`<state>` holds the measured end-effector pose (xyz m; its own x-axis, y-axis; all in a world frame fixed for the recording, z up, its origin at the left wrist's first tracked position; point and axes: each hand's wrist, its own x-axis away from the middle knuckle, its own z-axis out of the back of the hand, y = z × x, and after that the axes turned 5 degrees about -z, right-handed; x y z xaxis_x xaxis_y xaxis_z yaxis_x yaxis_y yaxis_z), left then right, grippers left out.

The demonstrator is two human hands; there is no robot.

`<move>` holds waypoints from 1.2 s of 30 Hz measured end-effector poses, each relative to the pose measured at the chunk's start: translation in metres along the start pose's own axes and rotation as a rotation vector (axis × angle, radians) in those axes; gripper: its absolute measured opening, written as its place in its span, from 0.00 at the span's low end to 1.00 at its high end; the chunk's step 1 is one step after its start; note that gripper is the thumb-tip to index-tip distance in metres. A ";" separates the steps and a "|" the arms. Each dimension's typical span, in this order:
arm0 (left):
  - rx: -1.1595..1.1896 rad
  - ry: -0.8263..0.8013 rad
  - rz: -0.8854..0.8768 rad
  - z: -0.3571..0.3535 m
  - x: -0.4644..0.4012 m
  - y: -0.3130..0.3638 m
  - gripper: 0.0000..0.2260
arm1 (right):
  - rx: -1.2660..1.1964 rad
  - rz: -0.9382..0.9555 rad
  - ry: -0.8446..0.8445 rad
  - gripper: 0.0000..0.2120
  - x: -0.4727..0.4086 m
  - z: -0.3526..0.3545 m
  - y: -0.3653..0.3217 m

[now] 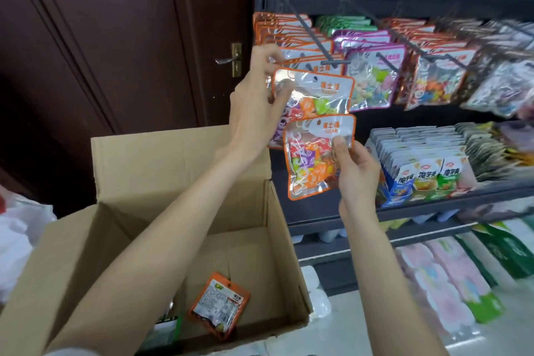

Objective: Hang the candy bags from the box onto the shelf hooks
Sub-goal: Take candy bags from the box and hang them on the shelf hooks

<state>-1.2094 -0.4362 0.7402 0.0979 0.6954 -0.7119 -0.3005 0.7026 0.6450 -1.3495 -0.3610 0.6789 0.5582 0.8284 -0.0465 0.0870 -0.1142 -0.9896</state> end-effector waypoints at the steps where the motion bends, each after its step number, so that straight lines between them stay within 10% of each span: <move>1: -0.035 -0.007 -0.041 -0.001 0.000 -0.001 0.09 | 0.003 -0.010 -0.002 0.08 -0.001 -0.001 0.000; 11: -0.078 -0.220 -0.015 -0.003 -0.016 -0.018 0.19 | 0.086 -0.014 -0.032 0.07 -0.021 0.001 0.000; 24: -0.214 -0.245 -0.062 -0.007 -0.057 -0.045 0.20 | 0.436 0.798 0.052 0.11 -0.057 -0.006 -0.032; 36: -0.131 -0.294 -0.082 0.004 -0.056 -0.046 0.19 | 0.649 0.979 0.228 0.16 -0.075 -0.008 -0.024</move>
<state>-1.1973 -0.5072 0.7512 0.3904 0.6647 -0.6370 -0.3980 0.7458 0.5342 -1.3867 -0.4248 0.7076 0.2941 0.4207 -0.8582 -0.8529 -0.2896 -0.4343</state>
